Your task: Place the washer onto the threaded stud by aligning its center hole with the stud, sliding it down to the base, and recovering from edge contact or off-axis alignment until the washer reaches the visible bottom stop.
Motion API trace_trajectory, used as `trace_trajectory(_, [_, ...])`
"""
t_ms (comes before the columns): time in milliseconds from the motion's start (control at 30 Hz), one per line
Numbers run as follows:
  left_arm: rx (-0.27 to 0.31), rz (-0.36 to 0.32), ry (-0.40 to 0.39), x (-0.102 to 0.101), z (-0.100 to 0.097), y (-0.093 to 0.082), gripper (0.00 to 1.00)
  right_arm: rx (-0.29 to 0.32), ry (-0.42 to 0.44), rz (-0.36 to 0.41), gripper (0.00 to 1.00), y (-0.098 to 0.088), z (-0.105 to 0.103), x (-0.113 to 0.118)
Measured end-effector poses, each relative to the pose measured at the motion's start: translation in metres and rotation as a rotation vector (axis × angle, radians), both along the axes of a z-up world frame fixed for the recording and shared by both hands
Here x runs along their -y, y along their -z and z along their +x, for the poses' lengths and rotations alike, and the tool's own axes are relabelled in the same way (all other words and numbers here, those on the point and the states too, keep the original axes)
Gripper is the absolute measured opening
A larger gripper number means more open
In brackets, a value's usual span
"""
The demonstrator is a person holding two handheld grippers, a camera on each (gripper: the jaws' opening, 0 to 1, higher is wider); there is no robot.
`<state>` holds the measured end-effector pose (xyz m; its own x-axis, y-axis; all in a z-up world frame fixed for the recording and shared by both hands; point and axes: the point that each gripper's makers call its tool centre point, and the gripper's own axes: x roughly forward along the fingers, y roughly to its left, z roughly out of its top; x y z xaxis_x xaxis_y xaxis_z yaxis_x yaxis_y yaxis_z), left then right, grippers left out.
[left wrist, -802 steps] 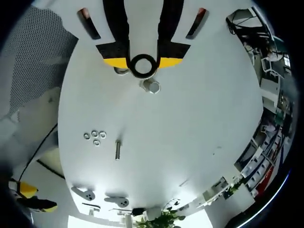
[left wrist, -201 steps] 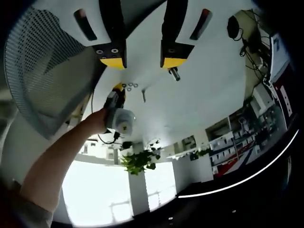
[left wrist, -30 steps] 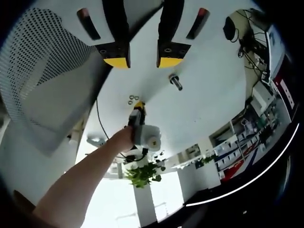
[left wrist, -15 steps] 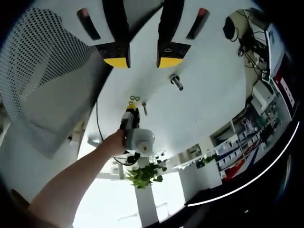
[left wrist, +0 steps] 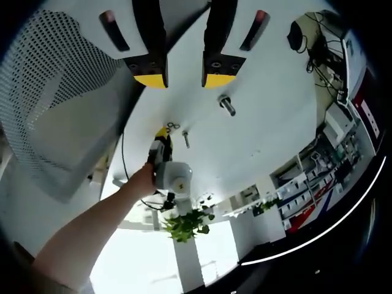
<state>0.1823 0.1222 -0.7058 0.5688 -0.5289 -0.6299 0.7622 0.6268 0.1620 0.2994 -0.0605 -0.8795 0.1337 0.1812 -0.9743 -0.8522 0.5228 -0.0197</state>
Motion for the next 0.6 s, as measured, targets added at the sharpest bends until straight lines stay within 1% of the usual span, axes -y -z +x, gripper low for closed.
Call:
trace_trajectory(200, [-0.003, 0.003, 0.003, 0.0002, -0.0015, 0.0008, 0.2, 0.002, -0.03, -0.017, 0.2, -0.0004, -0.0008, -0.0035])
trace_trajectory(333, [-0.002, 0.0, 0.0, -0.0003, -0.001, 0.0004, 0.2, 0.005, -0.052, -0.025, 0.17, 0.0005, -0.0023, -0.0061])
trace_trajectory(400, [-0.011, 0.005, 0.006, 0.0003, -0.0022, 0.0021, 0.2, -0.008, -0.048, -0.047, 0.16, 0.0007, -0.0003, -0.0057])
trace_trajectory(467, [-0.013, 0.01, 0.012, 0.001, -0.0032, 0.0031, 0.2, -0.036, -0.034, -0.077, 0.16, 0.0003, -0.0014, -0.0061])
trace_trajectory(567, [-0.01, 0.008, 0.012, 0.001, -0.003, 0.0023, 0.2, -0.055, -0.063, -0.131, 0.16, 0.0004, -0.0023, -0.0065])
trace_trajectory(600, [-0.005, 0.005, 0.009, 0.0006, -0.0022, 0.0013, 0.2, -0.063, -0.062, -0.143, 0.16, 0.0007, -0.0019, -0.0071])
